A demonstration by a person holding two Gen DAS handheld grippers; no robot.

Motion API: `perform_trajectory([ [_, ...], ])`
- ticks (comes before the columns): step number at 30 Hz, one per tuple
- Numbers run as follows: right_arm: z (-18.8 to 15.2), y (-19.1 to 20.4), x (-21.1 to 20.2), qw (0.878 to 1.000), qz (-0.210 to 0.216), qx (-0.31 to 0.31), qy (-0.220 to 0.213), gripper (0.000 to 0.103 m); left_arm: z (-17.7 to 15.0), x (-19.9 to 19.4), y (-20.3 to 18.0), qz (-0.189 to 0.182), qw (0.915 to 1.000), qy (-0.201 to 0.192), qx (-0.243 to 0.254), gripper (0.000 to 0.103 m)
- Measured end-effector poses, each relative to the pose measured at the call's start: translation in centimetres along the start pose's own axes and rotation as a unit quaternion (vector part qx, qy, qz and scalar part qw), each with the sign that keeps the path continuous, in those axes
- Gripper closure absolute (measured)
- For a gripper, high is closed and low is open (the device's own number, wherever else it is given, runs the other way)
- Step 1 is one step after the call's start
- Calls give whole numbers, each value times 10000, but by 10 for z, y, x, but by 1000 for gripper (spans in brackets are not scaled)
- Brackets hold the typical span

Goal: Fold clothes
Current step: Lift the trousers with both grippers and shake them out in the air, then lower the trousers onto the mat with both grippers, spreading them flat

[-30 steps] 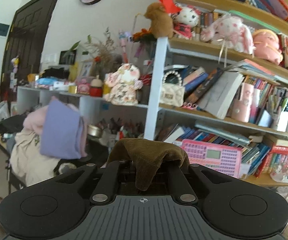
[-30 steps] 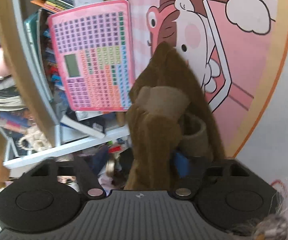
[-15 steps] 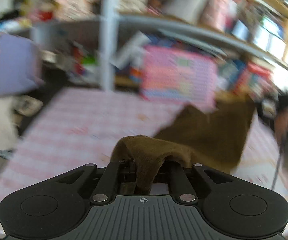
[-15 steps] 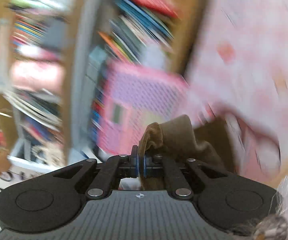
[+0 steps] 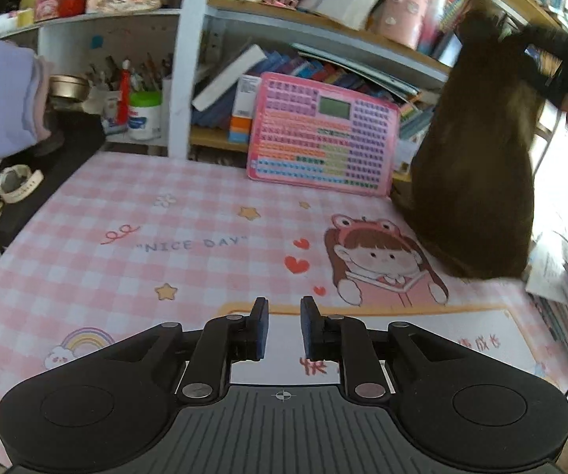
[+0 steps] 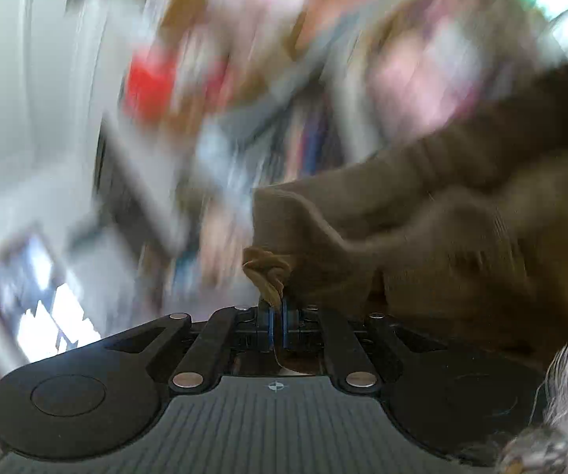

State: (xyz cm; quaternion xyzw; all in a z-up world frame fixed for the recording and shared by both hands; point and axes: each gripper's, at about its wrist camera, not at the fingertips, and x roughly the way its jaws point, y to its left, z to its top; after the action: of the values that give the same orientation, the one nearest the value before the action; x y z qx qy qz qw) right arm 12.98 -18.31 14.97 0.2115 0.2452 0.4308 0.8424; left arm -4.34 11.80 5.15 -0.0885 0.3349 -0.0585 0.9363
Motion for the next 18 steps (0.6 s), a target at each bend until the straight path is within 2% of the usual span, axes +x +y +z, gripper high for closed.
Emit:
perform_trajectory([
  [2, -56, -2, 50, 9927, -48, 140, 1194, 99, -2, -2, 4, 116, 9999, -11, -85, 76],
  [3, -90, -5, 74, 9833, -164, 241, 1797, 99, -3, -3, 7, 175, 9998, -11, -129, 75],
  [5, -143, -10, 102, 9665, -486, 210, 2512, 99, -7, -7, 12, 287, 9994, 14, -212, 75],
  [6, -161, -13, 109, 9610, -525, 341, 2695, 99, -9, -9, 15, 342, 9991, 28, -250, 74],
  [8, -194, -18, 119, 9499, -557, 660, 3003, 99, -13, -13, 21, 458, 9984, 53, -324, 74],
  [10, -211, -16, 121, 9464, -590, 838, 3064, 98, -16, -16, 28, 532, 9977, 64, -416, 74],
  [15, -222, 3, 134, 9431, -783, 698, 3156, 97, -11, -5, 45, 496, 9976, 58, -477, 73],
  [18, -228, 8, 137, 9428, -896, 686, 3136, 96, -2, 4, 52, 322, 9990, 0, -296, 67],
])
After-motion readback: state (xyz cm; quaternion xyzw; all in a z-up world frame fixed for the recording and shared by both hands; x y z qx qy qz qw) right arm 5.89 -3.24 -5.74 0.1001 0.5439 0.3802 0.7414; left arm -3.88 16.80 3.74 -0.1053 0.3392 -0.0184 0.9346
